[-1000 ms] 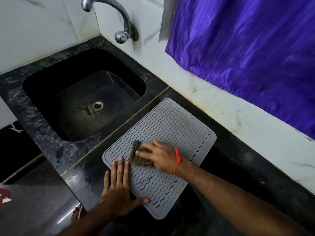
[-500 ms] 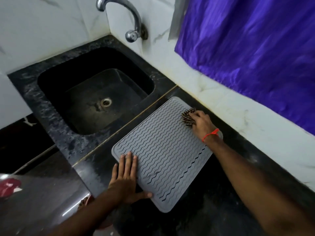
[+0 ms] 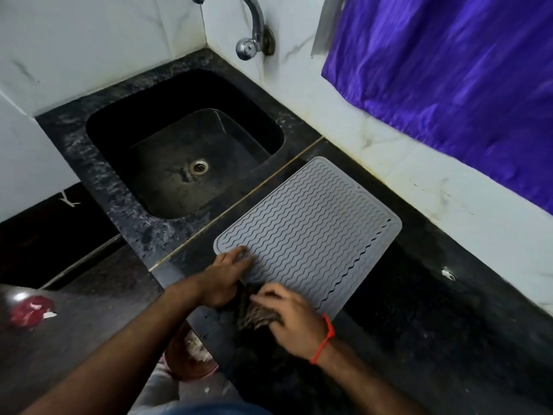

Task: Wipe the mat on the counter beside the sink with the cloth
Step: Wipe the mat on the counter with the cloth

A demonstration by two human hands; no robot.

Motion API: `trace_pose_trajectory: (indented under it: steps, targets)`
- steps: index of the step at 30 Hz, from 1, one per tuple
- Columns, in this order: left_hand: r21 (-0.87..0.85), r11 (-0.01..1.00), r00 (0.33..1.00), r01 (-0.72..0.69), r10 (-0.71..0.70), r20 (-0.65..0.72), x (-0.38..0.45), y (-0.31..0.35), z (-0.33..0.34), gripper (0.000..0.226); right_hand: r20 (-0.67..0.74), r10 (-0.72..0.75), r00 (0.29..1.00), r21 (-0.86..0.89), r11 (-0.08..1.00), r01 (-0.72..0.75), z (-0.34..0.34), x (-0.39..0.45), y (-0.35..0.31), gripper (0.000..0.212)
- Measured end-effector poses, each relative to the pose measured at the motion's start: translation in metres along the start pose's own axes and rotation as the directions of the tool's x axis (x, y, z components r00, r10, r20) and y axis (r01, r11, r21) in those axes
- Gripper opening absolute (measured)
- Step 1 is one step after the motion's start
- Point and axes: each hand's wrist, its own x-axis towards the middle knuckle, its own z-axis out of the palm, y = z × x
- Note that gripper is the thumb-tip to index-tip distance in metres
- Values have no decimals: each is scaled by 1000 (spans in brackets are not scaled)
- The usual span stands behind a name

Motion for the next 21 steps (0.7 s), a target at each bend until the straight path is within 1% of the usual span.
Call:
trace_pose_trajectory:
  steps: [1, 3, 4, 6, 7, 9, 11, 12, 13, 14, 16, 18, 19, 21]
  targets:
    - [-12, 1000, 994, 16, -17, -104, -1, 0, 2, 72, -72, 24, 997, -3, 1000, -24, -11, 2, 5, 58]
    - [-42, 996, 958, 77, -85, -273, -2, 1, 9, 66, -197, 94, 976, -59, 992, -107, -24, 4, 16, 58]
    - [-59, 993, 938, 104, -118, -326, -3, 1, 13, 63, -222, 141, 965, -115, 979, -170, -23, 3, 23, 58]
    - [-64, 988, 909, 138, -152, -389, -4, 1, 20, 58, -254, 229, 940, -222, 932, -287, -5, 0, 34, 61]
    - [-51, 988, 899, 146, -154, -411, -3, 1, 23, 55, -257, 237, 937, -239, 924, -299, 9, -4, 34, 59]
    - [-38, 988, 890, 149, -150, -431, -3, -1, 26, 51, -223, 225, 948, -149, 954, -262, 34, -14, 25, 58]
    - [-57, 990, 894, 131, -143, -425, -3, -3, 25, 49, -94, 184, 978, 9, 983, -184, 47, -21, 6, 61]
    - [-73, 990, 895, 119, -138, -425, -3, -5, 24, 48, -13, 153, 988, 101, 983, -151, 46, -21, -3, 63]
    - [-87, 990, 892, 107, -135, -431, -3, -8, 23, 49, 40, 140, 989, 201, 969, -146, 41, -19, -10, 63]
    - [-101, 990, 889, 100, -134, -438, -4, -10, 21, 51, 43, 151, 988, 284, 946, -157, 33, -13, -12, 62]
    - [-121, 989, 881, 85, -131, -455, -6, -14, 15, 57, -72, 216, 974, 359, 917, -177, 7, 9, -6, 57]
    - [-115, 990, 873, 76, -122, -473, -7, -16, 12, 59, -186, 355, 916, 384, 885, -264, -29, 39, 6, 51]
    - [-112, 991, 867, 72, -118, -484, -8, -17, 11, 59, -234, 403, 885, 351, 884, -310, -45, 54, 16, 50]
    - [-121, 990, 859, 75, -126, -497, -6, -18, 8, 61, -340, 418, 842, 173, 908, -381, -69, 83, 38, 49]
